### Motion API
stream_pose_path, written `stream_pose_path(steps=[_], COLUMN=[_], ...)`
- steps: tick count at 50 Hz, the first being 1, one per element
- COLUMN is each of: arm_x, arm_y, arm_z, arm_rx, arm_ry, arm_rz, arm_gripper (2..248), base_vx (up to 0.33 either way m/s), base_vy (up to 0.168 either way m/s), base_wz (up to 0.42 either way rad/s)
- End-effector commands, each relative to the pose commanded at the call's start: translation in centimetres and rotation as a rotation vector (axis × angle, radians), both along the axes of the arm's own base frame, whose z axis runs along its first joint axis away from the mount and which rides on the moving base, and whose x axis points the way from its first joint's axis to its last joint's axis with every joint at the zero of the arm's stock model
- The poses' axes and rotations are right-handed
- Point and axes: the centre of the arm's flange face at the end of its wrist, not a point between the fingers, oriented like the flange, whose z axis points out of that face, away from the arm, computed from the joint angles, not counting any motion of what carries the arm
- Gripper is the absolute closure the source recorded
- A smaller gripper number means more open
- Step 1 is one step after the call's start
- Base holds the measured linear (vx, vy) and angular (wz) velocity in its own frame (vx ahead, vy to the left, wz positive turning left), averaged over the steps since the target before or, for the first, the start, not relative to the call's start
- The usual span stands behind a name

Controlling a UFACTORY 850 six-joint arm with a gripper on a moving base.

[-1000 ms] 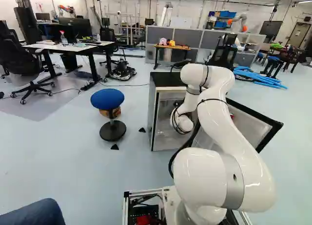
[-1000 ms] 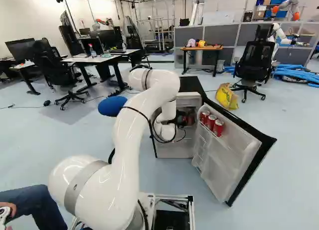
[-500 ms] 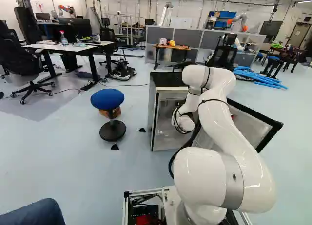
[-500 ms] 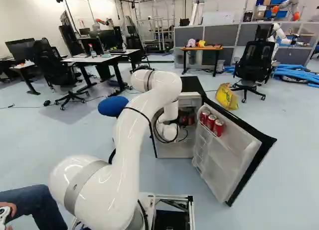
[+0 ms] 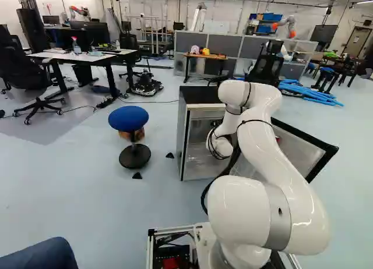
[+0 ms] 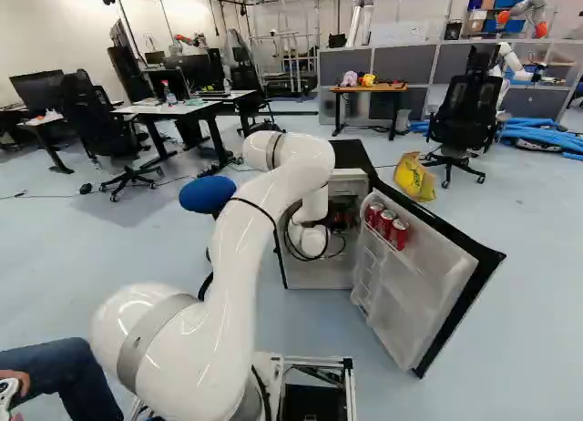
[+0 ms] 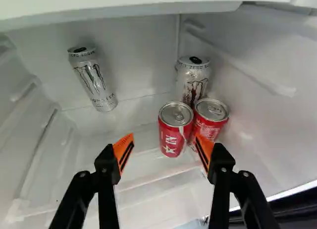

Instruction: Grab a drink from the fridge

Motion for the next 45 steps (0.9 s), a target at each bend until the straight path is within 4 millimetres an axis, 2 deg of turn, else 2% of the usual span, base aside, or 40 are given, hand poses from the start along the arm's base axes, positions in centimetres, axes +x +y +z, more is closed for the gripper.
stream_pose_path(steps=[26,45], arm_x=[2.0,2.5], arm_y=[-0.1,0.2], arm_z=[-0.7,-0.8], arm_rx=[-0.011,-0.013], arm_ry=[-0.032,-0.038], arm_rz=[0.009,0.016], arm_gripper=[70,70], base_vx=[0.0,0.0], base_vy=[0.0,0.0], base_wz=[0.0,0.0])
